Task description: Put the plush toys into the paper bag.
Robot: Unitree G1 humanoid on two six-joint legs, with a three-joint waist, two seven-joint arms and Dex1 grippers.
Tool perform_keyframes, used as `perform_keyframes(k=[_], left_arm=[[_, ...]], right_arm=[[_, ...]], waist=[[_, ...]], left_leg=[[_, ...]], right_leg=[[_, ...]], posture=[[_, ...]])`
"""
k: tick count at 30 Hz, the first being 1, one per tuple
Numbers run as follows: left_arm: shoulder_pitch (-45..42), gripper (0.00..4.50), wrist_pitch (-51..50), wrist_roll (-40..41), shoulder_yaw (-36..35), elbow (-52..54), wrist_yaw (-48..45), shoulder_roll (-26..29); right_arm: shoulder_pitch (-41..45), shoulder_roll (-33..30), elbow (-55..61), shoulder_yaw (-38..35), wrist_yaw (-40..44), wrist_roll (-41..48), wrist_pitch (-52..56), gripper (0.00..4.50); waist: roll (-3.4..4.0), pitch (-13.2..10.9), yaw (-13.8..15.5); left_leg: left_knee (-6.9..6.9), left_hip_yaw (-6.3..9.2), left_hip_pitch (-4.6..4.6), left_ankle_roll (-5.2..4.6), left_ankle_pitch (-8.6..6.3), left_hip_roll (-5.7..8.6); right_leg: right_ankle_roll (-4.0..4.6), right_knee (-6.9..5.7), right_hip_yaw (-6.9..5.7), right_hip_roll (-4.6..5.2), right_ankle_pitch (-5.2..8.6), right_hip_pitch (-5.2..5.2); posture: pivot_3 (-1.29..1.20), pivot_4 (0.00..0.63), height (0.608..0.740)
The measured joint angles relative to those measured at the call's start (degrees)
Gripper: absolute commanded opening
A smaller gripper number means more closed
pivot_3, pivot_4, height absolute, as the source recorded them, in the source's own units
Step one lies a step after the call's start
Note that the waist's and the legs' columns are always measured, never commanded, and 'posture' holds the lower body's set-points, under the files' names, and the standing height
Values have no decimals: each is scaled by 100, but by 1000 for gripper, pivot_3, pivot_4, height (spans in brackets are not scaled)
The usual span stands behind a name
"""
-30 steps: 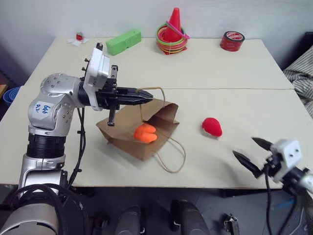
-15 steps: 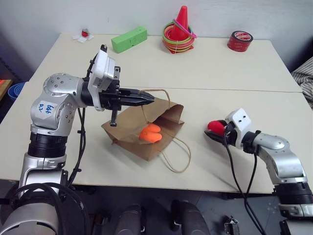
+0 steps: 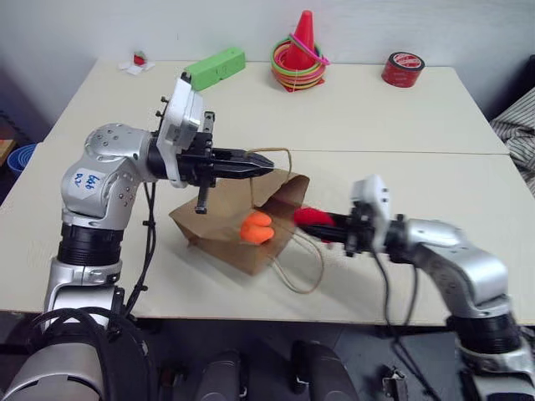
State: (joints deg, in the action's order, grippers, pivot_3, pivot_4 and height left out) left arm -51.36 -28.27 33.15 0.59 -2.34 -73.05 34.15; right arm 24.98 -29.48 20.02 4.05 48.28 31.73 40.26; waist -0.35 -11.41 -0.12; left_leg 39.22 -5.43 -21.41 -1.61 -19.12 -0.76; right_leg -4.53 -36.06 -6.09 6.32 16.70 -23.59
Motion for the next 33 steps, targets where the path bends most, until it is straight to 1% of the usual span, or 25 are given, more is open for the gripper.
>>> perform_keyframes(k=[3, 5, 7, 12, 13, 14, 18, 19, 22, 23, 25, 29, 31, 32, 33], left_arm=[[-31, 0, -84, 44, 5, 28, -12, -12], [-32, 0, -87, 43, 1, 44, -17, 3], [-35, 0, -110, 43, 1, 71, -14, 9], [-42, 0, -253, 135, -2, 207, -4, -1], [-40, 0, -283, 144, -4, 218, 0, -1], [-39, 0, -289, 148, -7, 228, 6, -1], [-39, 0, -289, 148, -8, 227, 53, -27], [-39, 0, -285, 148, -11, 222, 64, -27], [-33, 0, -217, 127, -52, 159, 102, -19], [-29, 0, -174, 96, -52, 138, 106, -3], [-6, 0, -99, 27, -57, 33, 95, 97], [64, 0, -42, -7, -80, -84, 58, 238], [71, 0, -40, -4, -85, -63, 52, 243], [94, 0, -41, 3, -95, -54, 50, 249], [130, 0, -43, 8, -125, -47, 50, 258]], right_arm=[[413, 438, -334, 380, -522, -434, -40, 436], [559, 652, -611, 513, -716, -663, -122, 436], [825, 1135, -1166, 548, -1079, -978, -398, 436], [1256, 1766, -2396, 751, -1640, -1708, -1219, 436], [1333, 1898, -2732, 751, -1773, -1865, -1398, 1158], [1384, 1972, -2964, 766, -1819, -1959, -1461, 1382], [1435, 2099, -3317, 970, -1661, -2157, -1599, 2807], [1436, 2085, -3282, 969, -1601, -2155, -1573, 3221], [1499, 1916, -3048, 951, -1296, -2066, -1208, 4271], [1546, 1826, -2954, 930, -1166, -1975, -1007, 4474], [1689, 1501, -2641, 856, -774, -1655, -454, 4474], [1730, 562, -1832, 477, 188, -681, 774, 4474], [1641, 59, -1653, 370, 624, -390, 982, 4474], [1511, -253, -1630, 314, 874, -332, 966, 4474], [1403, -429, -1659, 258, 1014, -329, 952, 4474]], waist=[[0, 0, 5], [0, 0, 24], [-1, 0, -3], [-1, 0, -37], [-1, 0, -51], [-1, 0, -59], [0, 0, -88], [0, 0, -97], [0, 0, -129], [0, 0, -138], [0, 0, -144], [0, 0, -127], [0, 0, -101], [-1, 0, -76], [-1, 0, -65]], left_leg=[[0, 1, -4, 0, 0, 7], [0, 7, -9, -1, 0, 9], [0, 2, -10, -2, 0, 10], [-2, 2, -10, -1, 0, 6], [-2, 1, -10, -1, 0, 7], [-2, 2, -10, -1, 0, 7], [-3, 4, -13, -1, 0, 7], [-3, 5, -13, -1, 0, 6], [-2, 6, -13, -1, 0, 6], [-2, 6, -13, -1, 0, 5], [-2, 7, -13, -1, 0, 4], [-4, 9, -15, -4, -2, 3], [-3, 9, -15, -9, -5, 7], [-3, 6, -14, -11, -6, 8], [-3, 4, -14, -12, -6, 8]], right_leg=[[0, 2, -2, -3, 0, -1], [0, 6, -7, -4, 0, -1], [0, 5, -5, -7, 0, -3], [0, 3, -3, -9, 0, -6], [0, 3, -2, -9, 0, -6], [0, 2, -3, -9, 0, -6], [0, 4, -3, -7, 0, -7], [0, 4, -4, -6, 0, -7], [0, 4, -4, -1, 0, -6], [0, 3, -3, 0, 0, -7], [0, 4, -4, 1, 0, -7], [0, 8, -7, 6, 1, -7], [0, 10, -7, 10, 0, -5], [0, 11, -7, 10, 0, -4], [-1, 11, -6, 10, 0, -4]], posture=[[0, 150, 740], [0, 150, 740], [0, 150, 740], [0, 150, 740], [0, 150, 740], [0, 150, 740], [0, 150, 740], [0, 150, 740], [0, 150, 740], [0, 150, 740], [0, 150, 740], [0, 150, 740], [0, 150, 740], [0, 150, 740], [0, 150, 740]])
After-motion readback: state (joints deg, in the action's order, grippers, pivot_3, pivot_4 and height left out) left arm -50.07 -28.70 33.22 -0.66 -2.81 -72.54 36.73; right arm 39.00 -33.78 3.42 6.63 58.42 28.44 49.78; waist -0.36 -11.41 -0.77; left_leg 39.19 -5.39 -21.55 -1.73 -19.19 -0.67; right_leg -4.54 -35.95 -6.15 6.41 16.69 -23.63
